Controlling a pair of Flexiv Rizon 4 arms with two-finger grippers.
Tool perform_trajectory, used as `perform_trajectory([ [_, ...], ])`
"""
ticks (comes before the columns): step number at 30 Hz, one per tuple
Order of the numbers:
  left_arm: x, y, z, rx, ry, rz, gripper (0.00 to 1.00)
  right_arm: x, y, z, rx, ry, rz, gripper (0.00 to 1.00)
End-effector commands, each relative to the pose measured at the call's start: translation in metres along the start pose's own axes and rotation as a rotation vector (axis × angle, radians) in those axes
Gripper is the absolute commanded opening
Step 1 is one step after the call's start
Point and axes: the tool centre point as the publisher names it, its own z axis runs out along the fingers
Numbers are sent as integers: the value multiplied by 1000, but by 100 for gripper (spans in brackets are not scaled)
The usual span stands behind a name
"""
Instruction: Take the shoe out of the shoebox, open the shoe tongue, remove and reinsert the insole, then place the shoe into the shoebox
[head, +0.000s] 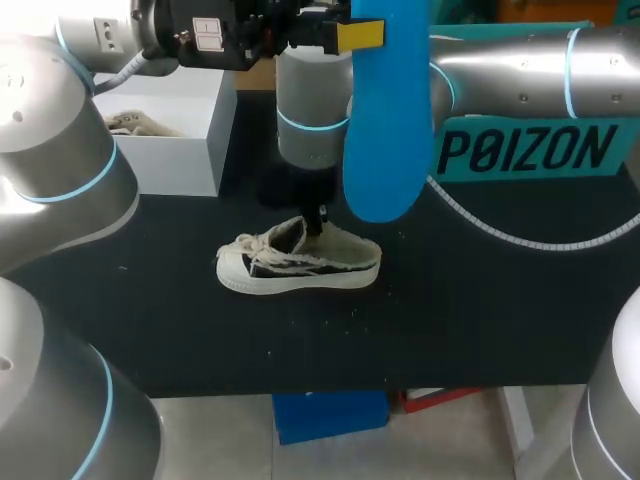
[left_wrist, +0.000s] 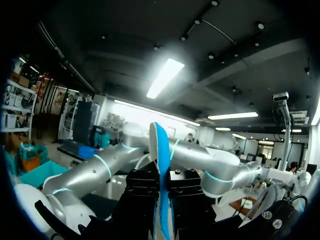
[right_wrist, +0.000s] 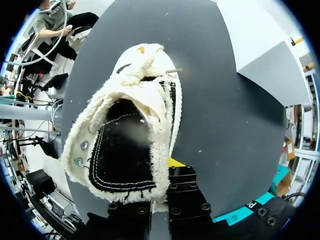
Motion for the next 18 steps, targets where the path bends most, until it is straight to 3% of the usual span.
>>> perform_trajectory([
  [1,0,1,2,0,-3,0,0,1,-9,-86,13,-82,94,0],
  [4,0,1,2,0,-3,0,0,-10,-22,-128,-12,-136,362,0],
  [8,0,1,2,0,-3,0,0,-13,-40,-150,41,-208,638,0],
  [11,0,1,2,0,-3,0,0,-23,-52,-165,29,-239,918,0],
  [18,0,1,2,0,-3,0,0,-29,-56,-166,29,-264,1326,0],
])
